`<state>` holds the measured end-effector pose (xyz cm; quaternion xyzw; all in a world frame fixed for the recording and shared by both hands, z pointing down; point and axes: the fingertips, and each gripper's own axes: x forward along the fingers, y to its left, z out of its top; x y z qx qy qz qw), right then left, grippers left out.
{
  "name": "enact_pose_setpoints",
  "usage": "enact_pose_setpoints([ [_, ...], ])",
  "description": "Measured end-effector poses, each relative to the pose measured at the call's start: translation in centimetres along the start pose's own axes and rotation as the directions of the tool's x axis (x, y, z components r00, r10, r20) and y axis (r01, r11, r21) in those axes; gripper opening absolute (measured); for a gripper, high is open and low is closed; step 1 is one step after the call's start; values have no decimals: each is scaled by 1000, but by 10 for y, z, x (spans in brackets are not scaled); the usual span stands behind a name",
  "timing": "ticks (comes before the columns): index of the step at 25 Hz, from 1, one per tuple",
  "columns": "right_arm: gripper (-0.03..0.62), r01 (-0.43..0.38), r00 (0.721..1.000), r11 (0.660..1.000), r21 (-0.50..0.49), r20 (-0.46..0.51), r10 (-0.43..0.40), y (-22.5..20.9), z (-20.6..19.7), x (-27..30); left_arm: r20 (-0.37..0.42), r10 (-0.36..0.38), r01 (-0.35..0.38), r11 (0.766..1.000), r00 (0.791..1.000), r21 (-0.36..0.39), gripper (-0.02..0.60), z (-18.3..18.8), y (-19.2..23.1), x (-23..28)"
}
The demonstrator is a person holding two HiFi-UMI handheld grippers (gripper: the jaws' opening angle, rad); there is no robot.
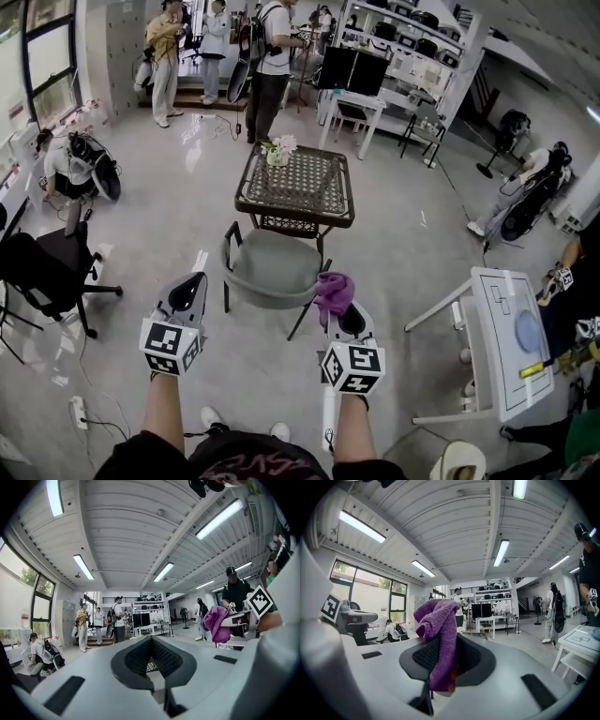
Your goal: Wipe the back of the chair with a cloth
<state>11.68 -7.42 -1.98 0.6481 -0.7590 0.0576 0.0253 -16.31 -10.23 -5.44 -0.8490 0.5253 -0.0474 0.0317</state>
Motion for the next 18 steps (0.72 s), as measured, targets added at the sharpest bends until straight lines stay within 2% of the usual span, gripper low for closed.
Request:
enact_pose_setpoints([
  [7,86,21,1000,1000,-16,3,-21,0,1,-8,21,-4,4,1000,1000,4,9,15,4,-7],
  [11,86,27,1000,999,-26,12,-27,2,4,-7,11,-11,10,999,1000,36,9,17,4,-5],
  [18,86,28,999,999,-15,19,-28,10,6,-3,24,-15,15,1000,1000,13,9,18,16,-10],
])
